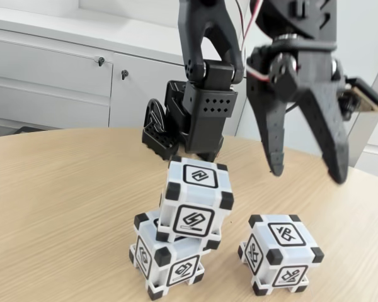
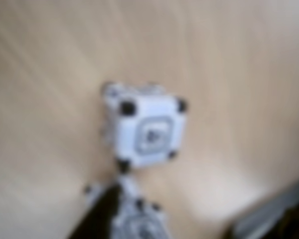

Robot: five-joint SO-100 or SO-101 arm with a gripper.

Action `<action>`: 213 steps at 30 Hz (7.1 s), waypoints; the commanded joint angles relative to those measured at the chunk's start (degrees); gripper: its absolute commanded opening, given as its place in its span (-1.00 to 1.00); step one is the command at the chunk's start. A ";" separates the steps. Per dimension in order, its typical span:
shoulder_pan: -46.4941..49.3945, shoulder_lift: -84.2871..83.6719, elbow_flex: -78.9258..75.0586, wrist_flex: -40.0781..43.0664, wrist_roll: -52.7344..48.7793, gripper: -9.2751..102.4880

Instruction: Stack cubes from left to right.

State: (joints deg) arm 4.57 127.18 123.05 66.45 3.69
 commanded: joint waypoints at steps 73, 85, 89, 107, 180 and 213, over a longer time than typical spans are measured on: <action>-0.35 -13.45 -1.23 -4.83 -4.39 -0.13; -0.35 -24.61 -1.58 -9.23 -4.83 -0.15; 0.26 -26.46 -1.58 -12.74 -4.83 -0.15; 0.70 -31.03 -1.49 -13.54 2.02 -0.27; 0.97 16.96 -26.19 16.17 6.59 -0.48; 16.44 -9.40 -44.65 32.52 1.23 -0.48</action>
State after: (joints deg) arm 19.25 118.65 80.60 98.44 5.71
